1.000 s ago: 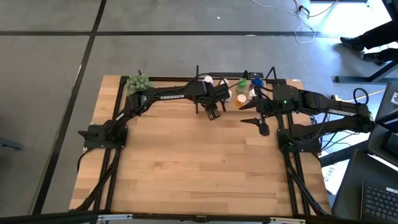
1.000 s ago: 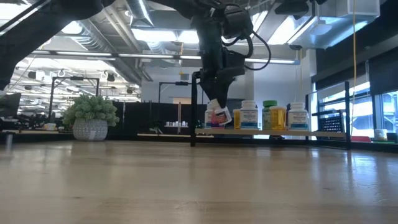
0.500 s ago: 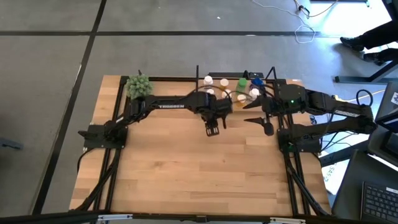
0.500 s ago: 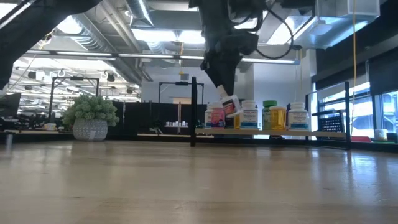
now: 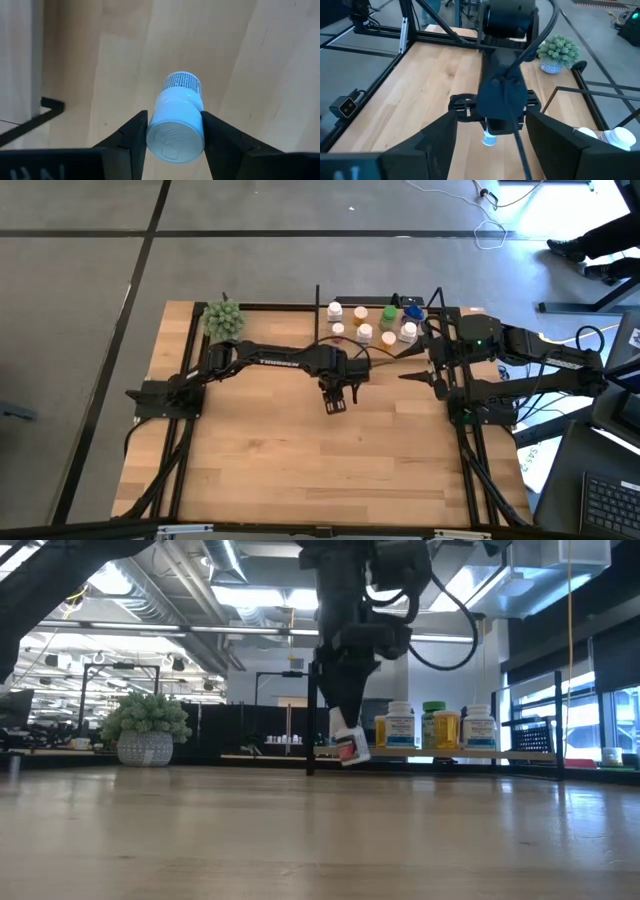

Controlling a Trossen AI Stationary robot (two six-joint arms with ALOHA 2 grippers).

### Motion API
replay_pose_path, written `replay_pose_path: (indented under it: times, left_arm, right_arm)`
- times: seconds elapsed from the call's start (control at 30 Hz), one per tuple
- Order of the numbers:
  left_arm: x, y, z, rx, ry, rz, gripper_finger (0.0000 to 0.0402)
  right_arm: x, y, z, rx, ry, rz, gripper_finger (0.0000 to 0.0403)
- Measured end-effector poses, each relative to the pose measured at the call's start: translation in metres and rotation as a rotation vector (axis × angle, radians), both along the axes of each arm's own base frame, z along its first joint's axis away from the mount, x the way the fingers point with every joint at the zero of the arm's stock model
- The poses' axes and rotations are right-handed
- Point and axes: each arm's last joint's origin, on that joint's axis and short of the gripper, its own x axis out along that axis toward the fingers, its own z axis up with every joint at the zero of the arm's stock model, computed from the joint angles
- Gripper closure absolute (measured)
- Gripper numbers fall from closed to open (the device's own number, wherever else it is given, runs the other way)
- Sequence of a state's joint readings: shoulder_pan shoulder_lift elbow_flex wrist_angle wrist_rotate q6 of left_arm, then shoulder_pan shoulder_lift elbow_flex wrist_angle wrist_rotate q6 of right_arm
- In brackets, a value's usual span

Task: Pick and place medicine bottles onto shelf by color
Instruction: Put the white medicine bottle on the shelf

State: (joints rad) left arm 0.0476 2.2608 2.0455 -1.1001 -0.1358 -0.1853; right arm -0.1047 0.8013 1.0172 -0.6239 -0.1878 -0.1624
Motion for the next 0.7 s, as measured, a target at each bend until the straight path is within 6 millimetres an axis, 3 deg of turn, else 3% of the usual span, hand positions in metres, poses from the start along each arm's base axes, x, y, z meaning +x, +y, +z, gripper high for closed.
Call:
replay_pose_path:
  times: [0.33,0.7]
  left_arm:
    - [-0.002,-0.005,-0.017,-0.039,0.014,0.032,0.0252]
    - [-0.002,-0.005,-0.016,-0.038,0.009,0.032,0.0252]
  right_arm:
    - [0.000,0.000,0.000,-0.001,0.000,0.004,0.0164]
    - [-0.005,0.003,-0.010,0.080,0.119,0.080,0.0164]
